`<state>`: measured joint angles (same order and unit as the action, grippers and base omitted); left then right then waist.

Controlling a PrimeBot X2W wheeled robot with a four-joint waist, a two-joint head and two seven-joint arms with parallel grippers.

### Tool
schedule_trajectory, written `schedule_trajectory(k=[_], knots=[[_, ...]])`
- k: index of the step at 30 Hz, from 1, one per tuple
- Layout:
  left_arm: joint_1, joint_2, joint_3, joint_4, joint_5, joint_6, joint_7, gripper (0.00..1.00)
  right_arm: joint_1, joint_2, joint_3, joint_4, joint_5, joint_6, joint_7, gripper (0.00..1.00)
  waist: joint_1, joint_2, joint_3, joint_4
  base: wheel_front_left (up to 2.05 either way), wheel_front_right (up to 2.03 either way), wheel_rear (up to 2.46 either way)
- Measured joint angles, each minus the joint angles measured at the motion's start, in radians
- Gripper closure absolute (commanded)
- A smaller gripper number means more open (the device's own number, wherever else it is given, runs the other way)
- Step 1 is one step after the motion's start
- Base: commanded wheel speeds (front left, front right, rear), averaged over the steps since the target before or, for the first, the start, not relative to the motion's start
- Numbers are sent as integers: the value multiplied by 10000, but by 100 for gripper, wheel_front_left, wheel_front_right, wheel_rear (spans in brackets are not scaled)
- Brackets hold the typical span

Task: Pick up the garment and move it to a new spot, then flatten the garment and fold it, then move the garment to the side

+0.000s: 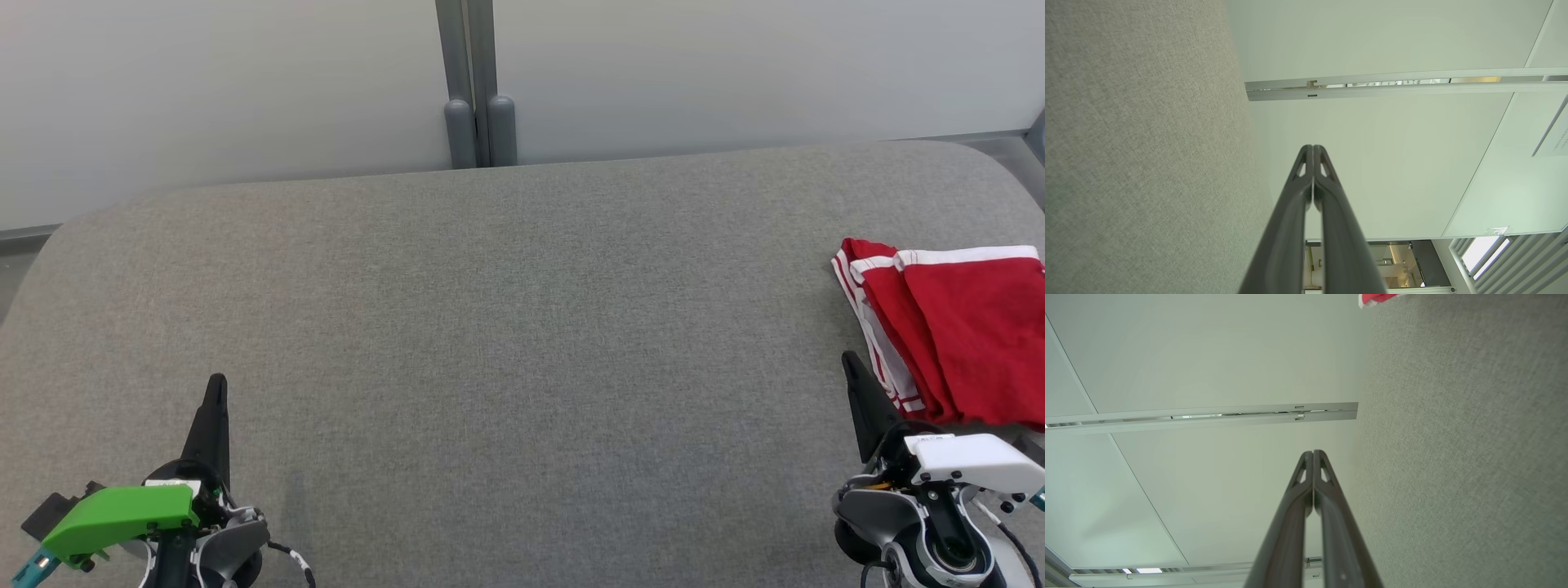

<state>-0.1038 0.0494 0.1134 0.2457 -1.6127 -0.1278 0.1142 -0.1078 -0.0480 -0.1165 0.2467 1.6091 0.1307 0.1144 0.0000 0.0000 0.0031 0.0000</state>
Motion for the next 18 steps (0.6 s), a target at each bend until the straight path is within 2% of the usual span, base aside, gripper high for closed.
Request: schedule_trajectory(k=[18], knots=[[0,0,0,-2,0,0,0,100,0,0,0,0,0,0,0,100,0,0,0,0,0,0,0]])
